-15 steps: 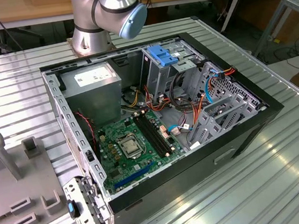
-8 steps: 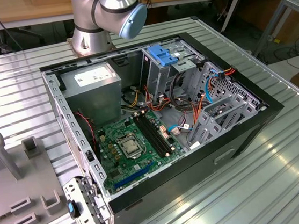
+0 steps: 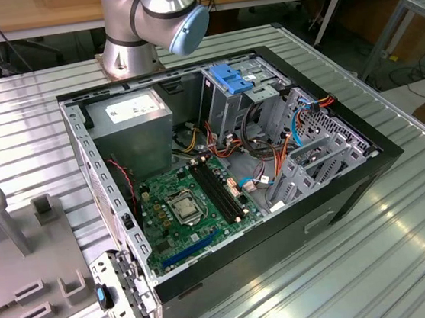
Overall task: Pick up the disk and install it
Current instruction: 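Pick up the disk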
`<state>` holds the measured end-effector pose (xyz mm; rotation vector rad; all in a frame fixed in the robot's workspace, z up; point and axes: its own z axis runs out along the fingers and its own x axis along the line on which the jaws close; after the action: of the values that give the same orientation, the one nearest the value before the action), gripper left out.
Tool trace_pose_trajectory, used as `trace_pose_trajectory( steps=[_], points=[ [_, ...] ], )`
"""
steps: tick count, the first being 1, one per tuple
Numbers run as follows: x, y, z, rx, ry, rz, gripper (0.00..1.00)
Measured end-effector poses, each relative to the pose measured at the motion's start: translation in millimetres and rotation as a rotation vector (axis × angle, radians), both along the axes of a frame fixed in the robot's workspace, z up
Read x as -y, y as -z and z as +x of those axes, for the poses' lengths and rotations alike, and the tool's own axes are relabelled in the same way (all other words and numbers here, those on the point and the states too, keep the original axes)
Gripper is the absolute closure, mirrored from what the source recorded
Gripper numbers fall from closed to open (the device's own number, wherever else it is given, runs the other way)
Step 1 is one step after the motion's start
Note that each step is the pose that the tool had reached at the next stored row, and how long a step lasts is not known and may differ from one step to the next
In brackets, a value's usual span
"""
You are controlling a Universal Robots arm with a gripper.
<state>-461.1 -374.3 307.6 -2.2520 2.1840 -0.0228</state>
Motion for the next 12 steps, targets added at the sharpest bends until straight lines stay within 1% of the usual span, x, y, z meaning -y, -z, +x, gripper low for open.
trace_pose_trajectory(
  steps=[6,12],
  points=[
    [0.0,-1.2,0.0,-0.0002,0.000,-0.0001,0.64],
    [0.0,-6.7,0.0,-0.0001,0.000,-0.0001,0.64]
  ],
)
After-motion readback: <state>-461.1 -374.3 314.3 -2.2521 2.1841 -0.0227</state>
